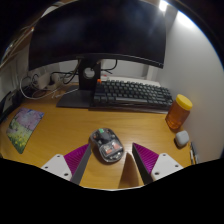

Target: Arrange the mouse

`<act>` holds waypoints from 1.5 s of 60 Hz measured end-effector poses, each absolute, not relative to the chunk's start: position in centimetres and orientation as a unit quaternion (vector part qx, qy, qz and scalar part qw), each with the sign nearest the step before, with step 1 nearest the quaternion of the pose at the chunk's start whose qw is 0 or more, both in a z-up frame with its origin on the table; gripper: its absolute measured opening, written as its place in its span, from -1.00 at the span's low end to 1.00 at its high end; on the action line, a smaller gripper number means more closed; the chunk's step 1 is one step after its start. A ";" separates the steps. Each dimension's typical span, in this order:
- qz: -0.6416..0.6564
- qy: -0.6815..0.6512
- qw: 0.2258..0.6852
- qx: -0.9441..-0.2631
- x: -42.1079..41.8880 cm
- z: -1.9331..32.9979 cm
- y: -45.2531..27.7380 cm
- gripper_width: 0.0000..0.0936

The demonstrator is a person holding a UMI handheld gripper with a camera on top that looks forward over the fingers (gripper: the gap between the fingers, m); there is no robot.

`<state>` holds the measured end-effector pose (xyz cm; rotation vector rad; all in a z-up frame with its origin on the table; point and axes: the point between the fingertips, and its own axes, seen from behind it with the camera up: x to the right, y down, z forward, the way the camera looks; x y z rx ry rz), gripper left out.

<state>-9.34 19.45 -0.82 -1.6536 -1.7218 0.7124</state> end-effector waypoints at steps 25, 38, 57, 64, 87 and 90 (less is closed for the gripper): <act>0.269 -0.648 0.309 -0.642 -14.0 -1.4 21.3 0.85; 0.262 -0.648 0.302 -0.648 -13.8 -1.7 21.2 -0.10; 0.277 -0.613 0.306 -0.674 -13.9 6.5 18.9 -0.23; 0.319 -0.624 0.296 -0.648 -15.3 11.4 12.0 -0.23; 0.371 -0.706 0.214 -0.564 -13.8 7.1 -17.5 -0.23; 0.364 -0.714 0.210 -0.560 -13.4 5.2 -19.0 -0.23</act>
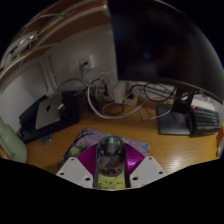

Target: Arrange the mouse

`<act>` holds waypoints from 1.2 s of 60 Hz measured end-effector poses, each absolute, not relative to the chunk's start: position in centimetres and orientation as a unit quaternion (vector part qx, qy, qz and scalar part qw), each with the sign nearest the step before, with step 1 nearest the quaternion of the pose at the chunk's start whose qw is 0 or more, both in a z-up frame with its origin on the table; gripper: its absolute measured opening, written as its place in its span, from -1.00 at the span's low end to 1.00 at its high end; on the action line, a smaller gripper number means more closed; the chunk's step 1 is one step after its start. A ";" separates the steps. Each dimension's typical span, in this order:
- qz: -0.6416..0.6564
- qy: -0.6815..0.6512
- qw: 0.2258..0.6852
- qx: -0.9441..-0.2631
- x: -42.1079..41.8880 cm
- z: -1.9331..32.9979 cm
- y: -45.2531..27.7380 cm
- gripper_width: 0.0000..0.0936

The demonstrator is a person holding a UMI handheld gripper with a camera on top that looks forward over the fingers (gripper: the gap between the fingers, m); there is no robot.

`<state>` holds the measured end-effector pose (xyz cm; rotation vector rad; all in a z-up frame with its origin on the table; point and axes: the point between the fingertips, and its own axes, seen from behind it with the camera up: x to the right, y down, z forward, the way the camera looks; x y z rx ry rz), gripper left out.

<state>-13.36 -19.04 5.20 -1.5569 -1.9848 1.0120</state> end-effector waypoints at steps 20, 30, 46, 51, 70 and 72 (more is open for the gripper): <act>0.327 -0.737 0.231 -0.545 -12.5 -1.2 -21.4 0.03; 0.314 -0.739 0.225 -0.551 -10.7 0.4 -20.4 0.80; 0.309 -0.745 0.200 -0.556 0.4 11.0 -13.0 0.84; 0.301 -0.745 0.196 -0.562 4.3 14.0 -9.7 0.86; 0.270 -0.725 0.213 -0.597 11.2 17.8 -0.7 0.85; 0.268 -0.723 0.218 -0.599 11.3 17.9 -0.2 0.85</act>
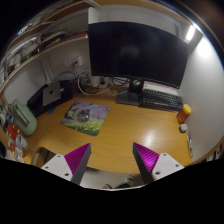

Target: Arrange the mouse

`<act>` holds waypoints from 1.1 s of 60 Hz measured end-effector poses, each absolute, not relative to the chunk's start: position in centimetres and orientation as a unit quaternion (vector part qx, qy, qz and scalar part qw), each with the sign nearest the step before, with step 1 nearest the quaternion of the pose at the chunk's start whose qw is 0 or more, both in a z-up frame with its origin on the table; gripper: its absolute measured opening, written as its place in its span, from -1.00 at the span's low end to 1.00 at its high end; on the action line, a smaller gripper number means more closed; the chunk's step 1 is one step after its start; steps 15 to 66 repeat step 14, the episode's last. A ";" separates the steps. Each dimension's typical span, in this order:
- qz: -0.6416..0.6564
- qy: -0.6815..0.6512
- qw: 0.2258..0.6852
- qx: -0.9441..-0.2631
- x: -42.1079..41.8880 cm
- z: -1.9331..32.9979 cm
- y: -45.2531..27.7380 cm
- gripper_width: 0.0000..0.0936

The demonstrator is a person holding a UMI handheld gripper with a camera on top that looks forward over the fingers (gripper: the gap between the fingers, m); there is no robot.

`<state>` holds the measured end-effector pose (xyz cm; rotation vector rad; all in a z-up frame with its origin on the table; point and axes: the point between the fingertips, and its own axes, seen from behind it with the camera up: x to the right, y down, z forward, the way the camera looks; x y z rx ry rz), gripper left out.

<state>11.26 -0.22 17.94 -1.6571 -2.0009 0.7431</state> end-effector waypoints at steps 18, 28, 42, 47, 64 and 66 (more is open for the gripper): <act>0.273 -0.712 0.240 -0.601 12.0 18.6 0.9 0.85; 0.273 -0.712 0.240 -0.601 12.0 18.6 0.9 0.85; 0.273 -0.712 0.240 -0.601 12.0 18.6 0.9 0.85; 0.273 -0.712 0.240 -0.601 12.0 18.6 0.9 0.85; 0.273 -0.712 0.240 -0.601 12.0 18.6 0.9 0.85; 0.273 -0.712 0.240 -0.601 12.0 18.6 0.9 0.85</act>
